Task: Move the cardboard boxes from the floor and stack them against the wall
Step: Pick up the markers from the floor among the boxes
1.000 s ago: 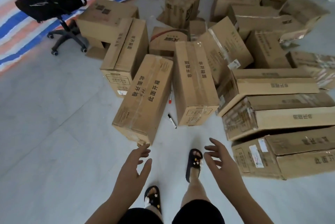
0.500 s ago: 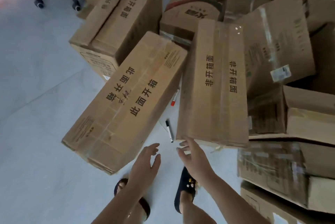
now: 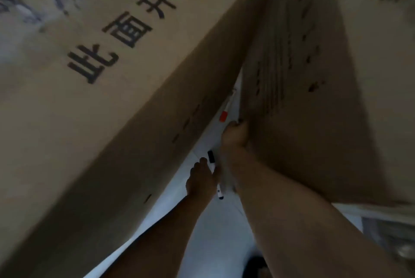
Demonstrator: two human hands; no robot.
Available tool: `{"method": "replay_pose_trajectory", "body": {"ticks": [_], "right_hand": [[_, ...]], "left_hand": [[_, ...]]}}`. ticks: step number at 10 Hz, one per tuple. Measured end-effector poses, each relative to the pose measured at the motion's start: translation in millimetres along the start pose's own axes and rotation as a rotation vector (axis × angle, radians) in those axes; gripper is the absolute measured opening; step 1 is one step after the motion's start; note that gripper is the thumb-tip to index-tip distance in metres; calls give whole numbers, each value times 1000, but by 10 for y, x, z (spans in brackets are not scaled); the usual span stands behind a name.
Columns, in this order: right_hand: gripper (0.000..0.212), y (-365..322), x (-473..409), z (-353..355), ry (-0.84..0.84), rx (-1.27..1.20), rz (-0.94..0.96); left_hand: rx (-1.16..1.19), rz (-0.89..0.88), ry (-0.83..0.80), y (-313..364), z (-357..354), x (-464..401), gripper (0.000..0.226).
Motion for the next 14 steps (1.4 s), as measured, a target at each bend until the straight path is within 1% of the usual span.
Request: {"method": "replay_pose_trajectory", "body": {"ticks": [1,2,3,4,5,6,7,8,9,10,11,12,13,14], "right_hand": [[37,486,-265,175,224,-633,120],[35,771,-430,225,144,-463,185],[36,1031,-578,263,79,-413,177],[40,1077,-700,223,58,-382,136],[41,822,-877,164,33,-416,147],[47,500,-1065,113,5,-430,178],[58,297,-1280,29,19,-494,160],[57,243,-1415,21,112,-472,79],[47,211,-1551,2,108,-461,25],[35,267,-1627,-54,31,-561,-9],[34,410,-1470,22,18,-523,-25],[32,531,-1020,285,22,-489,-35],[27,567,-306,636,4,-539,-28],[28,595,552,1008,-15,-587,-76]], "left_hand": [[-193,32,-1,34,-204,-242,64],[-364,57,-2,-36,-320,-337,70],[-457,62,11,-109,-347,-368,61],[-459,33,63,-138,-254,-408,40],[-338,-46,46,-187,-139,-466,32],[-215,-150,1,-190,-27,-478,23],[-85,-252,45,-189,108,-429,11],[5,-284,69,-237,143,-350,25],[47,-304,78,-263,129,-298,18],[97,-295,83,-286,111,-296,17],[104,-288,85,-224,153,-187,29],[120,-228,44,-121,286,211,14],[123,-221,10,101,522,843,12],[114,-188,-40,367,869,1517,12]]}}
Point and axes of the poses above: each hand's wrist, its own x-axis away from the middle knuckle, its own z-axis out of the back of the hand, y = z × x, the point moved 10 cm from there along -x, towards the middle knuckle, and after that the axes turned 8 degrees about -y, right-handed, at the moved point
